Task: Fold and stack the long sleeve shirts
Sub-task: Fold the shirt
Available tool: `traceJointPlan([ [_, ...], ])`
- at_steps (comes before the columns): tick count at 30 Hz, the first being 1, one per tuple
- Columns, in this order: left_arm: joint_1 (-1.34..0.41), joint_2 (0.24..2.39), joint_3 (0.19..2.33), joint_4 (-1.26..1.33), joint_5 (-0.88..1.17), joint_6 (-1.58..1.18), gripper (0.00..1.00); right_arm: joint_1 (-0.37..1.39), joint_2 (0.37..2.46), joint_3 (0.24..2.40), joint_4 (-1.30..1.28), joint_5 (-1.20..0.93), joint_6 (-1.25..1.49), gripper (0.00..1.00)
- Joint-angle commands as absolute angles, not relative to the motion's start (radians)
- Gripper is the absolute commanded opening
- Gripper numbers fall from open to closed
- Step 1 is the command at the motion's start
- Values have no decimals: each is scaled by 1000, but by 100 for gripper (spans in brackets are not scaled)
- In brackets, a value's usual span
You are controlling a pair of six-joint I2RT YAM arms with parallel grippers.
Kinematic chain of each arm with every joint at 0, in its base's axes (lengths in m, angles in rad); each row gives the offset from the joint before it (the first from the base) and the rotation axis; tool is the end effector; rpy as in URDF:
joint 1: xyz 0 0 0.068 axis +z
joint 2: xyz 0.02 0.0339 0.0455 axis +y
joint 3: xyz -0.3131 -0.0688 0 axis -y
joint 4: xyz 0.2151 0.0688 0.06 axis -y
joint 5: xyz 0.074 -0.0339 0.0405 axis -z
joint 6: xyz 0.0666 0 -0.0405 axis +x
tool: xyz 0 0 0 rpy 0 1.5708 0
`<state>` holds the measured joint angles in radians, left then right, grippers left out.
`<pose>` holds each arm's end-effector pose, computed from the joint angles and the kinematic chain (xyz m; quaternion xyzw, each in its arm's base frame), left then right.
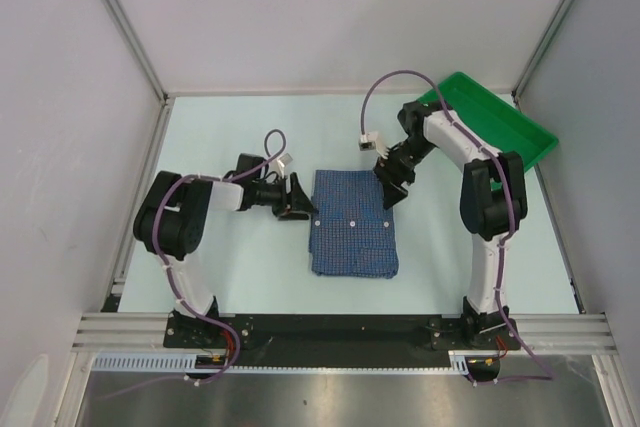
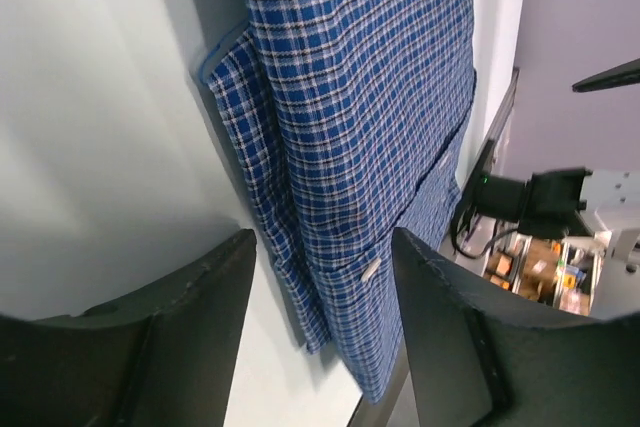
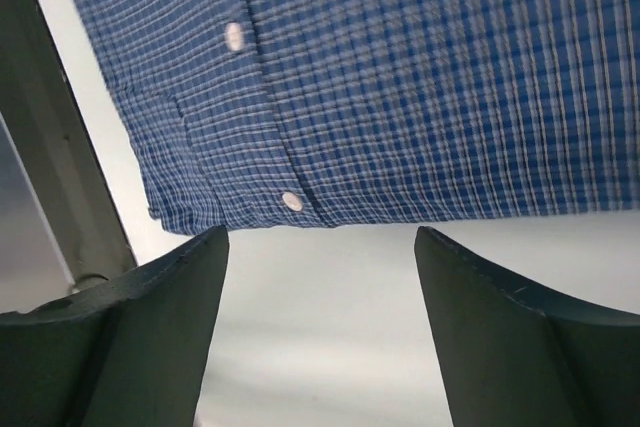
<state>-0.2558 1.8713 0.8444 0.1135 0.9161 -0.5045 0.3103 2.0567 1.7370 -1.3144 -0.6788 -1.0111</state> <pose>0.3207 -0.1385 0.1689 0.0364 0.8600 -0.4961 0.1136 0.3503 0.1563 0.2541 -0.5701 0.7506 0.3228 0.0862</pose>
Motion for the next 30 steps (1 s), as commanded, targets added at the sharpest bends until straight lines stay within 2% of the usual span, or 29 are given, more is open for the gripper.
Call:
traceJointPlan([
  [1, -302, 1847, 770, 189, 723, -610, 61, 321, 2115, 1744, -1240, -704, -772, 79],
  [12, -350, 1845, 697, 227, 612, -655, 57, 342, 2181, 1657, -1097, -557, -710, 67],
  [19, -348, 1717, 666, 137, 544, -615, 55, 351, 2172, 1629, -1054, -541, -689, 62],
  [25, -272, 1531, 643, 53, 578, -555, 69, 376, 1941, 1580, -898, -672, -482, 60],
  [27, -227, 1458, 646, 9, 585, -535, 73, 429, 1875, 1513, -763, -626, -361, 57],
  [29, -152, 1409, 652, -89, 568, -509, 77, 486, 1795, 1467, -618, -559, -292, 58],
  [30, -126, 1398, 655, -113, 565, -502, 83, 558, 1781, 1444, -586, -499, -299, 60],
])
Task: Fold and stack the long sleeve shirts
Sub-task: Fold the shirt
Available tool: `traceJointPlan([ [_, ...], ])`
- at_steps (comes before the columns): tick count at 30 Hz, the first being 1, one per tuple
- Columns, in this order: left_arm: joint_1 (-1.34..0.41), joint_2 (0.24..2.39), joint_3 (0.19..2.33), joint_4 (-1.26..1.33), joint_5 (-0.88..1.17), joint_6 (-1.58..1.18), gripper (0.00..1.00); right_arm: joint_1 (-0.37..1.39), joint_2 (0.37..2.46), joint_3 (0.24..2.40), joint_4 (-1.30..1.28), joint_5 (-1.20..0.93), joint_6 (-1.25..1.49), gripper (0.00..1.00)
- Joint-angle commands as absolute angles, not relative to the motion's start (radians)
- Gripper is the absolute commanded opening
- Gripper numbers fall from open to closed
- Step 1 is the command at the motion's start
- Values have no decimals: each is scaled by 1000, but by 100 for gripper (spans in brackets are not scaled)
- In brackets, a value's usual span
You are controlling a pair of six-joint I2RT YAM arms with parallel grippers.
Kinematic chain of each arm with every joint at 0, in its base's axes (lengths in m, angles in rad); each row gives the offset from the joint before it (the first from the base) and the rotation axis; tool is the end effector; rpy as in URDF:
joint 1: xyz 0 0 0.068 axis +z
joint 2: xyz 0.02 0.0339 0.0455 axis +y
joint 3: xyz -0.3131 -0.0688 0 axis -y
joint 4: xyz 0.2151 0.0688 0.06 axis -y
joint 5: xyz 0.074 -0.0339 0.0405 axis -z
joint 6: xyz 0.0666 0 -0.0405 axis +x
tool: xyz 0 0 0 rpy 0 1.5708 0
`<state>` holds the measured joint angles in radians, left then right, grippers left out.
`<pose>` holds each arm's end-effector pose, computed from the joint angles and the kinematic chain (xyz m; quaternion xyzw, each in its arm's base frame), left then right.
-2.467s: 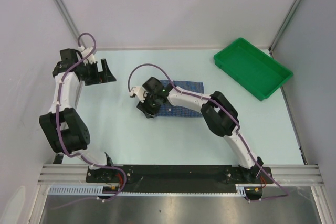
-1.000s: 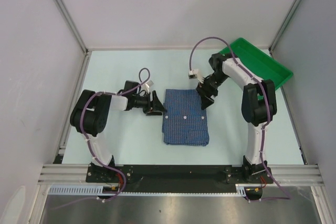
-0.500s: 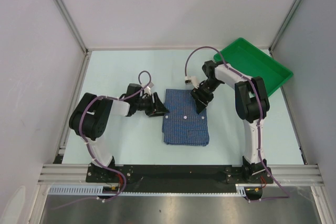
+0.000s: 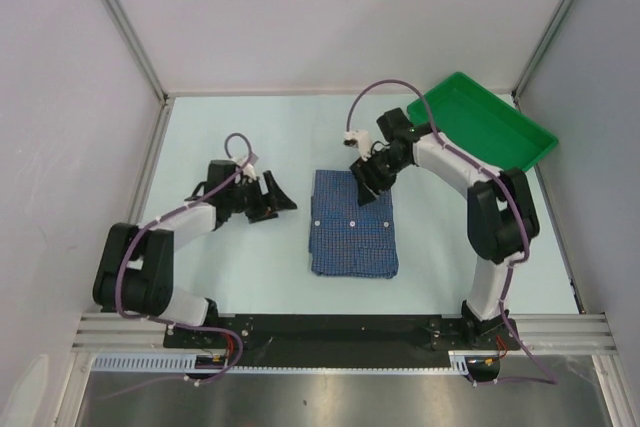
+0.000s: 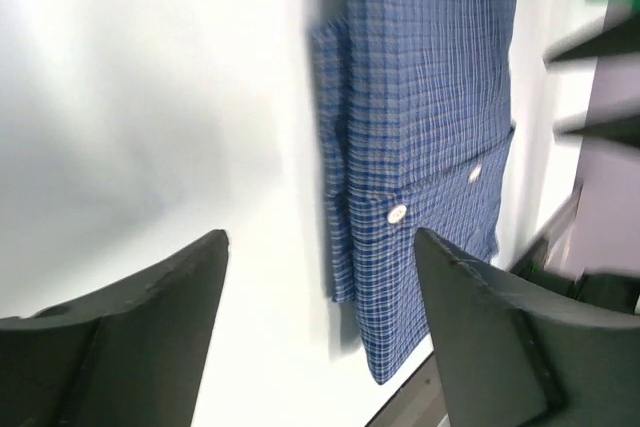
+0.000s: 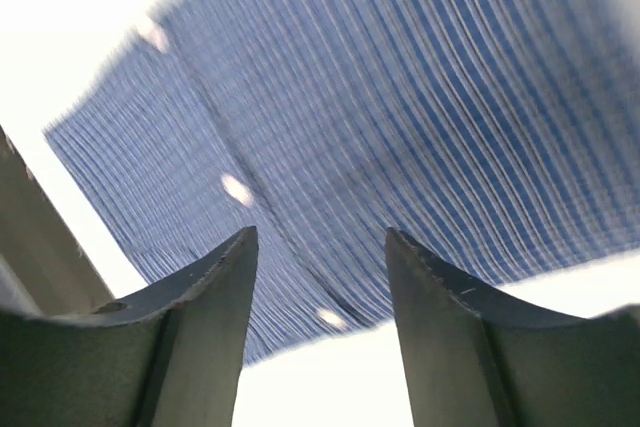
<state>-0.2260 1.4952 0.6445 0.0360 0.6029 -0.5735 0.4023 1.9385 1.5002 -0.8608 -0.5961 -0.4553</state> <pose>0.2563 -0.0977 0.2098 -0.0455 0.8931 -0.3914 0.2173 0.3419 0.1861 0.2443 -0.4300 0.8448 0.2874 0.1371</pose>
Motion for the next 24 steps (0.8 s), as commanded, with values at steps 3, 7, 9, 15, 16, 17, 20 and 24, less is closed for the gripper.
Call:
traceJointPlan([
  [3, -3, 1361, 647, -187, 580, -486, 88, 665, 1753, 1384, -531, -515, -509, 78],
  [7, 69, 1312, 646, -278, 560, -436, 91, 722, 1781, 1362, -520, -535, -750, 81],
  [9, 72, 1275, 623, -281, 531, -455, 93, 742, 1866, 1483, -601, -483, -703, 66],
  [15, 72, 1177, 557, -232, 486, -520, 94, 778, 1969, 1658, -522, -192, -163, 56],
  [16, 72, 1166, 552, -232, 470, -523, 94, 782, 2008, 1687, -517, -134, -71, 56],
  [17, 74, 1146, 545, -229, 462, -525, 94, 794, 2032, 1716, -544, -44, -37, 54],
  [20, 72, 1128, 538, -238, 420, -535, 95, 811, 2137, 1837, -627, 67, 55, 53],
  [24, 74, 1129, 555, -262, 370, -541, 97, 834, 2250, 1979, -719, 130, 136, 53],
])
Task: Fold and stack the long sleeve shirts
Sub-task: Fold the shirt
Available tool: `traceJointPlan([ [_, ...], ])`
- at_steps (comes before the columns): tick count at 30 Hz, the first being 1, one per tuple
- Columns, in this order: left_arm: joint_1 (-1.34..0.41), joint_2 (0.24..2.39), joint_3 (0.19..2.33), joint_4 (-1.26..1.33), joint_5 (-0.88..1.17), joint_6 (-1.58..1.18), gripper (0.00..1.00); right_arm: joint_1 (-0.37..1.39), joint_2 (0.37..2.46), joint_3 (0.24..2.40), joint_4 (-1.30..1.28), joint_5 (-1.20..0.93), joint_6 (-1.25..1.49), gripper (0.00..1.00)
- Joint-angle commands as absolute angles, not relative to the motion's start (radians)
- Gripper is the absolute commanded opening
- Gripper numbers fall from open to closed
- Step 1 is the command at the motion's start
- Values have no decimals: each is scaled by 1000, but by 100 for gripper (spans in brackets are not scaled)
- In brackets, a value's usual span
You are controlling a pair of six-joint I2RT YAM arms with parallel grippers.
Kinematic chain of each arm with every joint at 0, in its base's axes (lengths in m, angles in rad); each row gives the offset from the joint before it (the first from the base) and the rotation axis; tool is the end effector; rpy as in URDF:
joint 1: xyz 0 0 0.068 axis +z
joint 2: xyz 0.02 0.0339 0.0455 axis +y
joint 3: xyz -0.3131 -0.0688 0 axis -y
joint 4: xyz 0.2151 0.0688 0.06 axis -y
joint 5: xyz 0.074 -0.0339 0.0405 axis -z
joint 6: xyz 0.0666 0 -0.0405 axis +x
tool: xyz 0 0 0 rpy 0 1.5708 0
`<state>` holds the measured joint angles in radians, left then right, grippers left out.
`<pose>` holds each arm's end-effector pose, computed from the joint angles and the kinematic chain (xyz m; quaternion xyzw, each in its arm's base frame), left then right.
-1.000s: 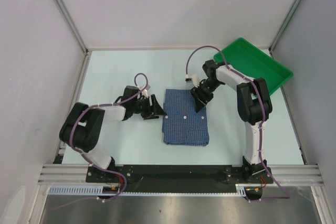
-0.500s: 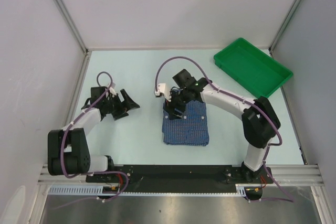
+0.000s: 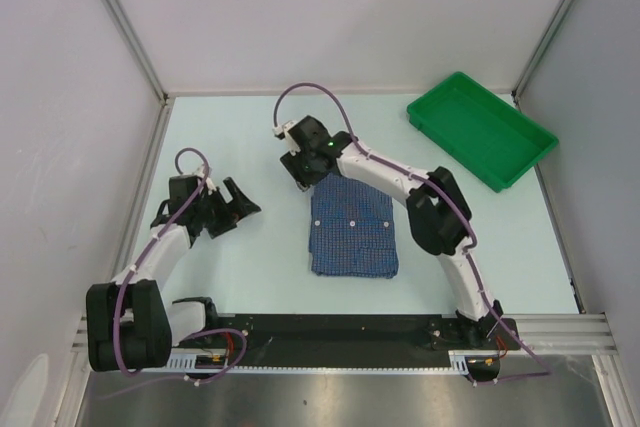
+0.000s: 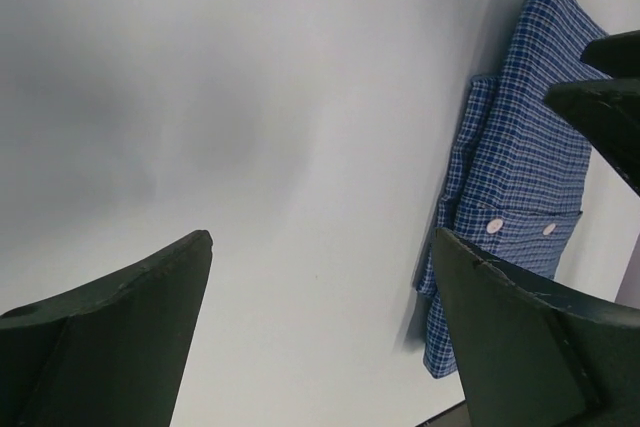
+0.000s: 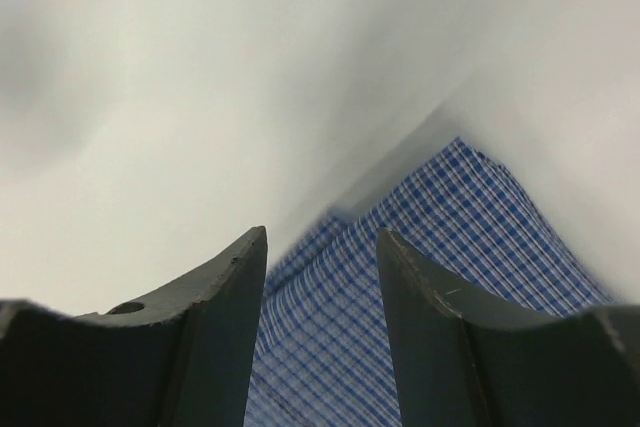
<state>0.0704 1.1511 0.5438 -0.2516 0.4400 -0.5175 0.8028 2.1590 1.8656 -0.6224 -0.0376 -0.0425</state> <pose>0.1925 -0.0149 0.2243 -0.1922 0.8975 -0.2749 0.2863 0.3474 0.3633 0.2577 -0.3938 0.8609 0.1359 0.2921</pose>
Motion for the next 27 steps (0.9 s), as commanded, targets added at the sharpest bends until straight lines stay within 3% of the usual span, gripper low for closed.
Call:
traceJointPlan([
  [1, 74, 1131, 558, -265, 356, -545, 97, 842, 2262, 1989, -718, 147, 137, 53],
  [15, 72, 1147, 578, -278, 334, -537, 99, 882, 2325, 1956, -781, 247, 170, 51],
  [24, 71, 1170, 588, -290, 314, -520, 99, 876, 2413, 1967, -801, 239, 216, 30],
  [27, 63, 1180, 588, -290, 319, -519, 99, 865, 2431, 1971, -807, 227, 224, 12],
])
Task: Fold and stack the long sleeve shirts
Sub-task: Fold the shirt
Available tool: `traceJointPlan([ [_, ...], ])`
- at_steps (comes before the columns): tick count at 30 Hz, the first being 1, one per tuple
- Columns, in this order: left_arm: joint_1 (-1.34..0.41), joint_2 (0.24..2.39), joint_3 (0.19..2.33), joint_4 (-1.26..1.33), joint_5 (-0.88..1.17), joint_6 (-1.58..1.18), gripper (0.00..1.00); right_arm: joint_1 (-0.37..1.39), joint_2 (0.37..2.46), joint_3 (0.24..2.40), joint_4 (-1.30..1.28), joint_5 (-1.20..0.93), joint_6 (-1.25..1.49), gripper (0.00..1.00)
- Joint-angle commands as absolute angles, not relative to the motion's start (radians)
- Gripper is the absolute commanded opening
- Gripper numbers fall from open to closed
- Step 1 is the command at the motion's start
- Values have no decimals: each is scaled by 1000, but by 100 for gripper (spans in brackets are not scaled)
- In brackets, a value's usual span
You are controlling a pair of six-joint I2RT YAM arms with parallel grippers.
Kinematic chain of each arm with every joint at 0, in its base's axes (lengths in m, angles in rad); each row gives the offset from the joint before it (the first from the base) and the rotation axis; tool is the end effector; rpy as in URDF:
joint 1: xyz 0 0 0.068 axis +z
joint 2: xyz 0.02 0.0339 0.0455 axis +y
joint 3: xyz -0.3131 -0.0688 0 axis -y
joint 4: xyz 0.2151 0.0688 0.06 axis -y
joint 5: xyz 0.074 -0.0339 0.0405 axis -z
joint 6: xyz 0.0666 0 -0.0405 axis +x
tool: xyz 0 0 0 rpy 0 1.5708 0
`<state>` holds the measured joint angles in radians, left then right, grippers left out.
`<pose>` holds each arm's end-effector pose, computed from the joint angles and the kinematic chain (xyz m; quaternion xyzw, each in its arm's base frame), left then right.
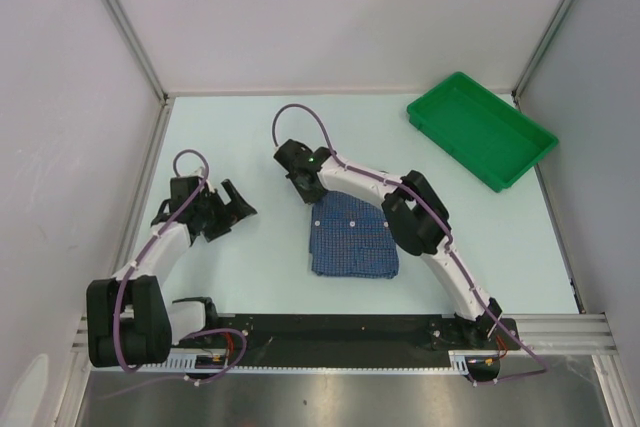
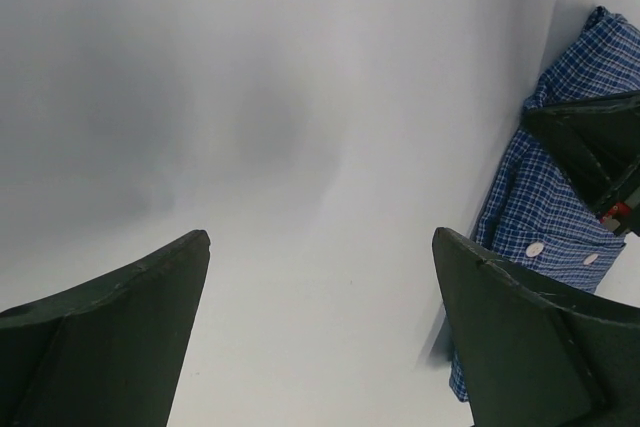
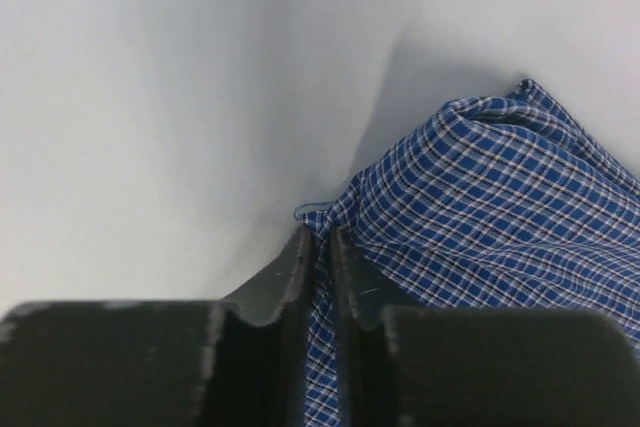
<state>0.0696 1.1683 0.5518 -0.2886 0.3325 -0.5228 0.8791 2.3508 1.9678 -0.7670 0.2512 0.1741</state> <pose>0.1932 -0.0083 0.2185 -0.2203 0.9073 -0.2248 0.2789 0.3436 0.3889 0.1849 -0.3104 0.9196 -0.0018 0.2407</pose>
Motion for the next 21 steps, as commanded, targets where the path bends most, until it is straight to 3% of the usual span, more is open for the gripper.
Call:
traceJointPlan([
  [1, 58, 1181, 588, -291, 327, -520, 98, 861, 2428, 1974, -807, 206, 222, 2],
  [5, -39, 1201, 569, -192, 440, -494, 96, 828, 2375, 1983, -807, 123, 229, 0],
  [9, -116, 1294, 517, 80, 727, -509, 98, 781, 2313, 1970, -770, 9, 265, 0],
  [21, -281, 1722, 572, 592, 791, -719, 97, 703, 2241, 1936, -719, -158, 319, 0],
])
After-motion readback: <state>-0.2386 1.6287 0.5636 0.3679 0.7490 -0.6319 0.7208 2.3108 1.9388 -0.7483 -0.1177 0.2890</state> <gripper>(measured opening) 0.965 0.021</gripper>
